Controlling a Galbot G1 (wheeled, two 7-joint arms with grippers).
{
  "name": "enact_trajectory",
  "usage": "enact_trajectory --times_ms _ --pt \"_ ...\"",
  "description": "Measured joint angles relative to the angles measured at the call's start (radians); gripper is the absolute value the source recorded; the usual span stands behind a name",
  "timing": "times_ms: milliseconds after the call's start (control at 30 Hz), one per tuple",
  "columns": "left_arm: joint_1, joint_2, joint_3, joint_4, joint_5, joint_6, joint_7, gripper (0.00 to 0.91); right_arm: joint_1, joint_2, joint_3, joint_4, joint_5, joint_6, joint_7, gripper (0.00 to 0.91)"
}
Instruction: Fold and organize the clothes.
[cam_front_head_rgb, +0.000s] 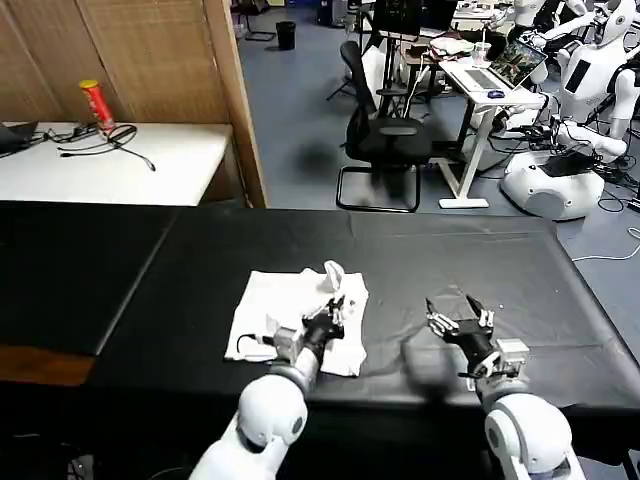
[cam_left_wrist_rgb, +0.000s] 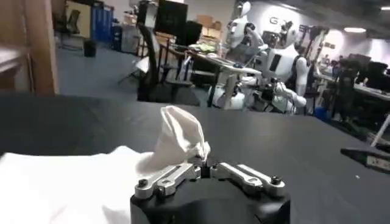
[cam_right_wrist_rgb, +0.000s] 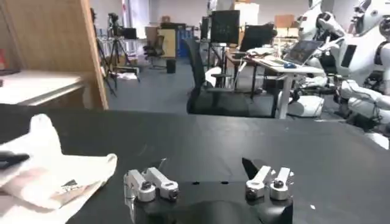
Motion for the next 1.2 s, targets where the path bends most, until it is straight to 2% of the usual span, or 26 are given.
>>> enact_trajectory --times_ms 167,433,533,700,800,833,867,900,933,967,1000,1033,1067,1100,1133,1200 --pt "0.011 -0.015 -0.012 -0.022 -0.094 -0.016 0.022 0.878 0.031 -0.021 -0.053 -0.021 0.027 -0.009 -0.008 0.878" --pt "0.016 0.073 -0.101 -0.087 0.078 -0.122 0.047 0.878 0.143 -0.008 -0.224 -0.11 -0.047 -0.025 -0.015 0.878" --pt "0.037 0.144 -0.156 -0.1 0.092 -0.143 0.047 0.878 0.168 -0.013 -0.287 -0.13 -0.016 -0.041 -0.021 0.878" --pt "0.083 0.202 -0.238 -0.089 0.104 -0.163 0.043 0.878 0.146 -0.043 -0.325 -0.107 0.075 -0.073 0.036 0.878" --pt "0.102 0.209 -0.269 -0.08 0.111 -0.167 0.043 0.878 0.116 -0.049 -0.334 -0.085 0.088 -0.072 0.048 0.878" --pt "0.105 0.209 -0.274 -0.077 0.113 -0.167 0.042 0.878 0.107 -0.049 -0.336 -0.083 0.09 -0.072 0.05 0.829" --pt "0.108 0.212 -0.278 -0.075 0.115 -0.167 0.042 0.878 0.101 -0.047 -0.337 -0.082 0.092 -0.071 0.051 0.712" --pt "0.111 0.214 -0.282 -0.073 0.117 -0.169 0.042 0.878 0.094 -0.044 -0.337 -0.081 0.095 -0.07 0.052 0.683" --pt "0.113 0.215 -0.285 -0.071 0.118 -0.17 0.042 0.878 0.089 -0.041 -0.339 -0.08 0.097 -0.07 0.052 0.566" --pt "0.115 0.217 -0.288 -0.07 0.12 -0.171 0.042 0.878 0.085 -0.039 -0.341 -0.08 0.103 -0.07 0.052 0.517" --pt "0.117 0.218 -0.291 -0.068 0.122 -0.172 0.041 0.878 0.084 -0.037 -0.343 -0.08 0.108 -0.07 0.051 0.39" --pt "0.119 0.219 -0.293 -0.067 0.125 -0.174 0.041 0.878 0.083 -0.035 -0.345 -0.081 0.109 -0.07 0.051 0.332" --pt "0.121 0.22 -0.295 -0.066 0.127 -0.175 0.041 0.878 0.083 -0.032 -0.346 -0.083 0.109 -0.07 0.051 0.215" --pt "0.124 0.221 -0.297 -0.065 0.129 -0.177 0.041 0.878 0.083 -0.031 -0.348 -0.085 0.111 -0.07 0.05 0.137" --pt "0.127 0.222 -0.298 -0.065 0.13 -0.179 0.041 0.878 0.083 -0.029 -0.349 -0.088 0.111 -0.07 0.049 0.088" --pt "0.132 0.223 -0.301 -0.063 0.133 -0.184 0.041 0.878 0.081 -0.025 -0.351 -0.091 0.112 -0.071 0.048 0.068"
